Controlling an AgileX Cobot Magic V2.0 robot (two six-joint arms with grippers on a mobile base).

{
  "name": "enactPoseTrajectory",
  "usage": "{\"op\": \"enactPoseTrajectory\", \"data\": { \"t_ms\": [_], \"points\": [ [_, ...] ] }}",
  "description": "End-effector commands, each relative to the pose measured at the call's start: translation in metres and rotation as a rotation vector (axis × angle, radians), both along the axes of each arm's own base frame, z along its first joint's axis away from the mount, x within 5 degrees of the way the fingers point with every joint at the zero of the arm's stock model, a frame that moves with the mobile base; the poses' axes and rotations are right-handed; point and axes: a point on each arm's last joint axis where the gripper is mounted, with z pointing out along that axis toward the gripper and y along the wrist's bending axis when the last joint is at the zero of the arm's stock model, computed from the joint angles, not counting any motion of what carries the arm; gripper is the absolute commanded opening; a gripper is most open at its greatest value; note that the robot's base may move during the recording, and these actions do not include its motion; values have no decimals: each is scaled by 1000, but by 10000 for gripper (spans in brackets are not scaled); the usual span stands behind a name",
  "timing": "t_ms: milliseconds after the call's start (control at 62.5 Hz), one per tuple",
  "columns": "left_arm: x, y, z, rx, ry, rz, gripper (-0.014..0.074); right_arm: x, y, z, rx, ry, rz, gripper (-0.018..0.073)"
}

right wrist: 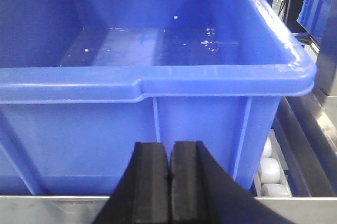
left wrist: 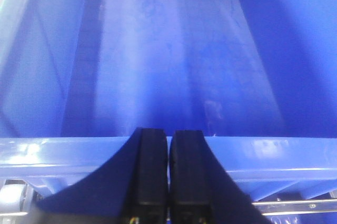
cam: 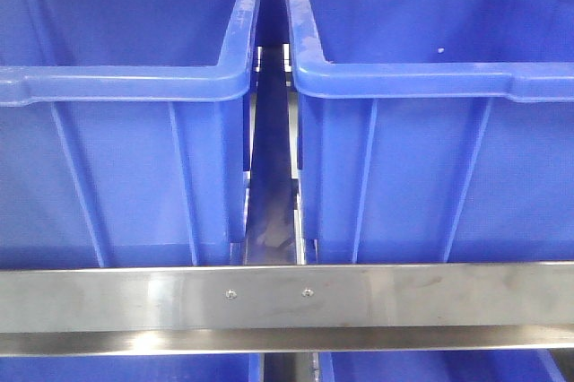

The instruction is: Sort and place red and blue blocks on shelf

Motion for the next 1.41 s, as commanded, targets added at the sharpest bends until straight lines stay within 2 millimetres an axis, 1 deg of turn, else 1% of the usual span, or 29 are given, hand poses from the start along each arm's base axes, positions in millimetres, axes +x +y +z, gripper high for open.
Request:
{"op": "enactPoseTrajectory", "data": {
  "t_ms": [0,1087,1167,1279,1391],
  "points": [
    [3,-2,17,-23,-108,-15,123,-1,0,9,-12,-111,-3,49],
    [3,-2,17,-23,-108,-15,123,-1,0,9,-12,-111,-3,49],
    [-2,3,21,26,-154,-2,123,-1,0,9,-12,-111,-3,49],
    [-13,9,28,-1,-228,43,123,-1,0,9,-12,-111,-3,49],
    [-27,17,26,-2,-301,102,123,-1,0,9,-12,-111,-3,49]
  ]
}}
